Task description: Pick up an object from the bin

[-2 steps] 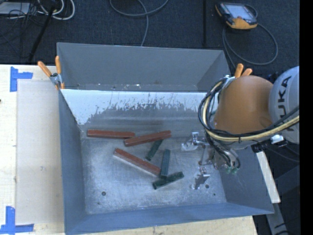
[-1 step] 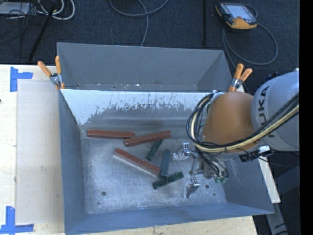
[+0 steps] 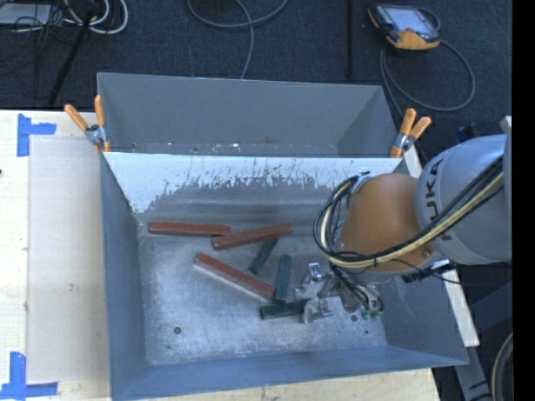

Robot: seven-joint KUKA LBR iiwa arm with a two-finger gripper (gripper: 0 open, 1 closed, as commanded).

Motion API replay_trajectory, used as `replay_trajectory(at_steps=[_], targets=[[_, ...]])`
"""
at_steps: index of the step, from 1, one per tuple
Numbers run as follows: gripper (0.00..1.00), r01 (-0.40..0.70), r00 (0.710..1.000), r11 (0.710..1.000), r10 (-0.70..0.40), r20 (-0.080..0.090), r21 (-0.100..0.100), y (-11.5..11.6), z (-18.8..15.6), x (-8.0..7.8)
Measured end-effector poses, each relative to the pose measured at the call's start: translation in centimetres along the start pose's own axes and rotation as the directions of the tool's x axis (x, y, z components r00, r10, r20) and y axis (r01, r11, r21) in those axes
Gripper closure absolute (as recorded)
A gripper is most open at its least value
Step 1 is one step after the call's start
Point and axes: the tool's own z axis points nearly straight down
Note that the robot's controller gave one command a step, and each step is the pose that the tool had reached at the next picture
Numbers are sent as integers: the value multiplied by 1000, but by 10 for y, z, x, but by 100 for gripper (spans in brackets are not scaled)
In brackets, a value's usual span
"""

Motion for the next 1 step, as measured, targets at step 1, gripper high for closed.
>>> replay_trajectory(at_steps=[1], targets=[[100, 0, 1000, 1000, 0, 0, 0, 0, 0, 0]])
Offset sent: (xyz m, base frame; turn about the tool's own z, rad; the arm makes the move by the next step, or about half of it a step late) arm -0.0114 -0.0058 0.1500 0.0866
